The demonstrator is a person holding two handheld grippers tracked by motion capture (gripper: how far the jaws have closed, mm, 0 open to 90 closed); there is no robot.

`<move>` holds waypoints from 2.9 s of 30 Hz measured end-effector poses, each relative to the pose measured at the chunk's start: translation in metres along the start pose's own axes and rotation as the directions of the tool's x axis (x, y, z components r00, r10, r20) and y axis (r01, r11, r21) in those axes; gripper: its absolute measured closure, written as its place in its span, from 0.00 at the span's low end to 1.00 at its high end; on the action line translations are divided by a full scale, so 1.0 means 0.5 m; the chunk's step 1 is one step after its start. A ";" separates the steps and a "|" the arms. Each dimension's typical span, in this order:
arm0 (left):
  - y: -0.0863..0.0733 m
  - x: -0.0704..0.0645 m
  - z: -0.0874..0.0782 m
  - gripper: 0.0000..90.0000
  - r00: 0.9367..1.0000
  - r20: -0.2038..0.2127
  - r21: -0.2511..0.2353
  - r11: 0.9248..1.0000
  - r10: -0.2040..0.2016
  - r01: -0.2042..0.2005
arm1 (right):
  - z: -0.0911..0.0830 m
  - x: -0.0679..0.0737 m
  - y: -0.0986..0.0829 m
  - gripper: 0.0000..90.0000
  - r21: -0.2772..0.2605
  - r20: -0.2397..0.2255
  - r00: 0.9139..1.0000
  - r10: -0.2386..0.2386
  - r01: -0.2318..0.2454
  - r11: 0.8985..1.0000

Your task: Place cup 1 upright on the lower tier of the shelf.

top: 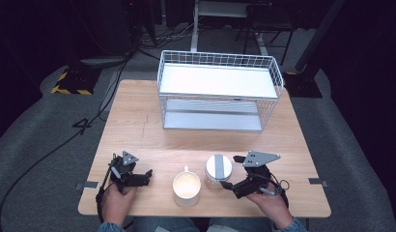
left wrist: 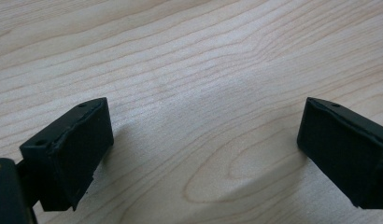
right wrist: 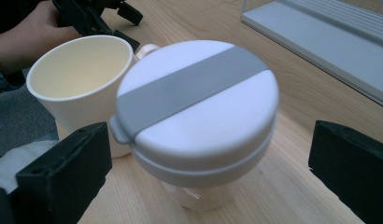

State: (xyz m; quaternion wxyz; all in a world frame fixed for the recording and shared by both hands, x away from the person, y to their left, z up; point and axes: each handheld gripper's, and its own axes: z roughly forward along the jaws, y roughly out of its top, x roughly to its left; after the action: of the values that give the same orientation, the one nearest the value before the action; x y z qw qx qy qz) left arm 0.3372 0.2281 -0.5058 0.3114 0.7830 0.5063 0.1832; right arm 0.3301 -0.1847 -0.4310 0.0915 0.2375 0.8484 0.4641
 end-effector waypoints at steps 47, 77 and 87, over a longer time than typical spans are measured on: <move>0.000 0.000 0.000 0.05 1.000 0.000 0.000 1.000 -0.001 0.001 | 0.078 0.013 0.000 0.08 0.048 0.034 0.997 -0.069 0.067 0.997; 0.000 0.000 0.000 0.05 1.000 0.000 0.000 1.000 0.001 -0.001 | 0.072 -0.026 0.074 0.08 0.017 0.060 0.997 -0.048 0.048 0.999; 0.000 0.000 0.000 0.05 1.000 0.000 0.000 1.000 0.000 0.000 | 0.080 -0.064 0.099 0.08 0.024 0.098 0.995 -0.025 0.022 0.999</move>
State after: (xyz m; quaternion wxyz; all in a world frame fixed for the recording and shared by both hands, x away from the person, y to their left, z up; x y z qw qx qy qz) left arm 0.3374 0.2281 -0.5058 0.3114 0.7830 0.5063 0.1832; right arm 0.3889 -0.1479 -0.4143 0.1356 0.2510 0.8510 0.4410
